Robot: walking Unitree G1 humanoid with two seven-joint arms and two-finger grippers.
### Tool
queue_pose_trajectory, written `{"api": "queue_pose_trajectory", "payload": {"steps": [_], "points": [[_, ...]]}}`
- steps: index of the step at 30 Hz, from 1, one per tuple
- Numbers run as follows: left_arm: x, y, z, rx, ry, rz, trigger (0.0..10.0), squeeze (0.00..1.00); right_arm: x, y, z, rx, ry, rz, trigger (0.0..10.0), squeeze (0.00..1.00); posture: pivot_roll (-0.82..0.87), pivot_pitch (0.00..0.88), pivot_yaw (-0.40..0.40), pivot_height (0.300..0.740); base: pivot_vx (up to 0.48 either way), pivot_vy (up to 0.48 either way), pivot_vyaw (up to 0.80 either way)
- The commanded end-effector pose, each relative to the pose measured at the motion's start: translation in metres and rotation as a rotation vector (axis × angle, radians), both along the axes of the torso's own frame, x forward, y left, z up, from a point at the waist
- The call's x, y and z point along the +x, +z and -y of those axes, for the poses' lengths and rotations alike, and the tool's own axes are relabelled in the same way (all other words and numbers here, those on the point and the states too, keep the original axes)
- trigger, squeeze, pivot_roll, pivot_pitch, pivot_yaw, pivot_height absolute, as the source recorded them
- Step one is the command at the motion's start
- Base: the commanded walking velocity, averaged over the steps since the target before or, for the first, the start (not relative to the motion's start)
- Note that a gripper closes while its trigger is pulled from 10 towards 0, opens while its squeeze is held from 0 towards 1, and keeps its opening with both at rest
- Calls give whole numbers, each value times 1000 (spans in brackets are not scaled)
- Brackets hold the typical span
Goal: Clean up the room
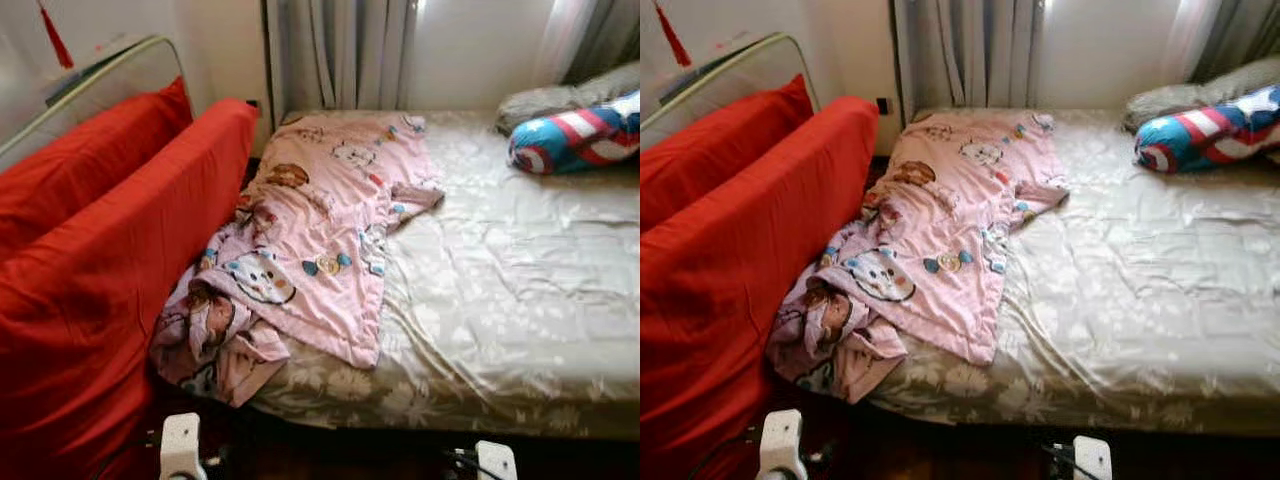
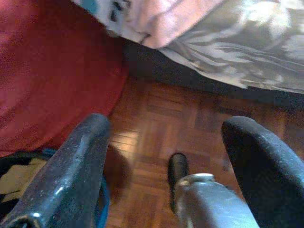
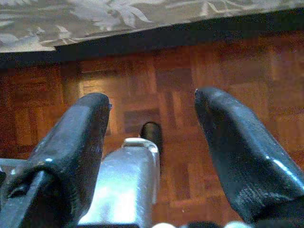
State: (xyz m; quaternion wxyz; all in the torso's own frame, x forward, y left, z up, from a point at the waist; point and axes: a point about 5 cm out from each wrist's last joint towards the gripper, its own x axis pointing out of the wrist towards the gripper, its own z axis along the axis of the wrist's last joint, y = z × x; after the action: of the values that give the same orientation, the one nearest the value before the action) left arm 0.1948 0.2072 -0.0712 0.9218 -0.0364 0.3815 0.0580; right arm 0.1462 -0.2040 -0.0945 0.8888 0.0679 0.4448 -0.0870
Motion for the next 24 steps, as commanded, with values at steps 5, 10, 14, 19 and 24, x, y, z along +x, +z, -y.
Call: {"api": "queue_pose_trajectory", "payload": {"steps": [5,10,14,19,24], "points": [[2,1,1,-2,-16,1,10000,0,2,1,4,-20,15,4,10000,0,-18,0,30,740,0,0,0],[2,1,0,-1,-19,1,10000,0,1,1,4,-21,16,4,10000,0,-18,0,31,740,0,0,458],[2,1,0,0,-22,0,10000,0,1,1,4,-21,12,3,10000,0,-19,0,31,740,0,0,375],[1,0,1,-4,-21,1,10000,0,1,1,4,-14,-4,5,10000,0,-18,0,30,740,0,0,0],[2,1,2,-9,-21,6,10000,0,1,1,4,-18,5,6,10000,0,-18,0,26,740,0,0,0]]}}
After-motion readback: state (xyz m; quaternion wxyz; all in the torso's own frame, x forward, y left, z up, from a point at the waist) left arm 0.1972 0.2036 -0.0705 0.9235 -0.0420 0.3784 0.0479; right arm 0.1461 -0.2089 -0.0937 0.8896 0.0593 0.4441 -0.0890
